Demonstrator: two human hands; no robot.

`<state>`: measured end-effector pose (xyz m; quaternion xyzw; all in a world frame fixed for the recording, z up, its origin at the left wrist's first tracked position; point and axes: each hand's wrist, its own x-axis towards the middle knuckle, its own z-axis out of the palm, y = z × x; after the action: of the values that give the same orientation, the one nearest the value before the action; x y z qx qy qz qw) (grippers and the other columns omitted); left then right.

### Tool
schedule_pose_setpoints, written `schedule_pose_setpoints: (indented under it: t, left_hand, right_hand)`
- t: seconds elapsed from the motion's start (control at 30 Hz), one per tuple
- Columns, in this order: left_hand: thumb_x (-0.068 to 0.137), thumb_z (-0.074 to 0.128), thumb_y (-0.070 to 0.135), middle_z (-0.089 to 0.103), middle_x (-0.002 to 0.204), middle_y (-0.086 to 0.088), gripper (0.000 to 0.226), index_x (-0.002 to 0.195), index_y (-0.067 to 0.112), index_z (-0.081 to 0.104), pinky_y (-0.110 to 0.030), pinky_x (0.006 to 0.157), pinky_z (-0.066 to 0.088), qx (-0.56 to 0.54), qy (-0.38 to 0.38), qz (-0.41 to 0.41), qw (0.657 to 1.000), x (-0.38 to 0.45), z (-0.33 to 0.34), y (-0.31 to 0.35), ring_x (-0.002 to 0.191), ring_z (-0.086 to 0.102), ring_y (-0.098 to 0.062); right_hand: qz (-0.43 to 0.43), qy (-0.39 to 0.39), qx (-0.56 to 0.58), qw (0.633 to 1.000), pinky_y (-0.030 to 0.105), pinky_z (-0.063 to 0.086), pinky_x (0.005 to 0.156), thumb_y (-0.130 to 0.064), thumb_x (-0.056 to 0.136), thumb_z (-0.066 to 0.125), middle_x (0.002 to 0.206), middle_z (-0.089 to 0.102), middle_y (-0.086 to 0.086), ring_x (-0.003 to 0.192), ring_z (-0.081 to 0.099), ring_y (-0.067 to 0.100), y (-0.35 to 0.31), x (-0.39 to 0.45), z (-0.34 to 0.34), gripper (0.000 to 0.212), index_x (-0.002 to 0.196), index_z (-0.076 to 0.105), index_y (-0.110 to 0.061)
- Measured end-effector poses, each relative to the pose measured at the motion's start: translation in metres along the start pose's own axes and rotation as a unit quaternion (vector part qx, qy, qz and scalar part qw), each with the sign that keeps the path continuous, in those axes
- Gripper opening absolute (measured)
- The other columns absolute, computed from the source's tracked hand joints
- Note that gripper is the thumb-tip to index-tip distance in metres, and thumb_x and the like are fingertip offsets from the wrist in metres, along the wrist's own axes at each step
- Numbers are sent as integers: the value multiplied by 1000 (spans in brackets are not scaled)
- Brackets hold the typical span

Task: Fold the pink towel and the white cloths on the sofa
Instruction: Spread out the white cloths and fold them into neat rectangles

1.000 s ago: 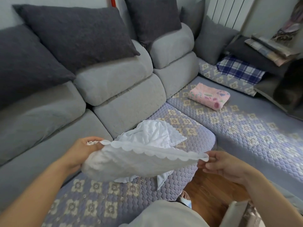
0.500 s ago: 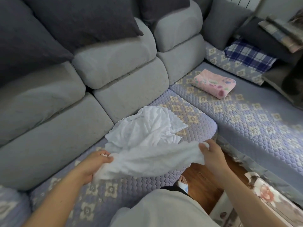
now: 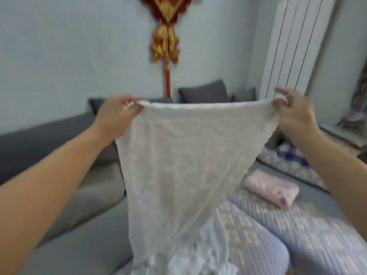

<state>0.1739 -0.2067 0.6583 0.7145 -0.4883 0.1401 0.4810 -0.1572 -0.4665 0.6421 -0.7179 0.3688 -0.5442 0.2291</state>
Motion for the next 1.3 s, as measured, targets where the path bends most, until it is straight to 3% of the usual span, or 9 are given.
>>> schedule_pose_setpoints:
  t: [0.07, 0.2, 0.33, 0.53, 0.6, 0.73, 0.87, 1.0, 1.3]
  left_hand:
    - [93, 71, 27, 66, 87, -1, 19, 106, 14, 75, -6, 60, 37, -20, 61, 47, 997, 68, -31, 58, 74, 56, -8]
    - [89, 72, 35, 62, 81, -1, 23, 93, 12, 73, -25, 58, 42, -20, 116, 71, 991, 147, -79, 131, 70, 55, -13]
    - [91, 70, 33, 55, 69, 5, 25, 75, 16, 62, -16, 51, 36, 123, 39, 123, 984, 168, -76, 175, 66, 50, -15]
    - [82, 79, 40, 60, 85, -2, 35, 93, 11, 63, -21, 61, 53, -189, -98, 61, 975, 182, -56, 221, 78, 60, -15]
    - [65, 92, 40, 68, 102, -7, 64, 112, 6, 64, -28, 77, 60, -254, -197, 26, 946, 190, -53, 226, 95, 67, -20]
    - [77, 77, 18, 74, 109, -10, 29, 103, 4, 74, -29, 78, 60, -281, -241, -5, 929, 207, -27, 238, 103, 71, -23]
    - [94, 66, 10, 72, 116, -14, 19, 108, -3, 69, -34, 88, 57, -168, -137, -23, 976, 235, 15, 253, 110, 68, -28]
    - [90, 73, 22, 60, 70, -5, 31, 68, 4, 62, -32, 65, 42, 127, 50, 67, 988, 263, 74, 254, 71, 56, -23]
    - [93, 65, 26, 69, 88, -4, 14, 85, 18, 73, -33, 71, 53, 329, -161, -84, 927, 245, 289, 150, 79, 63, -22]
  right_hand:
    - [-36, 69, 10, 997, 35, 48, 91, -22, 96, 49, 104, 65, 5, 98, 58, 18, -46, 71, -22, 40, 134, 60, -13]
    - [-86, 37, -136, 986, 38, 40, 68, -23, 95, 52, 68, 48, 14, 77, 50, 33, -110, 156, -63, 35, 64, 49, -7]
    - [-50, 27, -244, 968, 39, 50, 80, -36, 95, 55, 88, 65, 20, 94, 63, 41, -116, 199, -104, 35, 72, 55, -10]
    - [104, 69, 188, 974, 20, 45, 36, -10, 102, 44, 85, 64, 10, 38, 64, 17, -113, 245, -133, 22, 85, 57, -16]
    - [127, 58, 299, 944, 15, 39, 34, -9, 102, 41, 83, 69, 5, 42, 67, 16, -103, 265, -151, 22, 99, 61, -18]
    - [116, 108, 375, 913, 17, 45, 39, -16, 99, 45, 64, 70, 0, 52, 69, 14, -80, 300, -185, 22, 106, 65, -19]
    - [67, 133, 414, 898, 21, 49, 38, -16, 103, 45, 48, 63, 0, 41, 63, 11, -75, 319, -208, 23, 83, 55, -18]
    - [81, 118, 399, 905, 30, 55, 44, -13, 102, 48, 87, 73, 12, 48, 67, 20, -44, 354, -203, 18, 105, 65, -11]
    - [338, -102, 202, 914, 21, 51, 40, 2, 94, 61, 50, 61, 11, 35, 56, 11, 167, 344, -117, 19, 77, 53, 2]
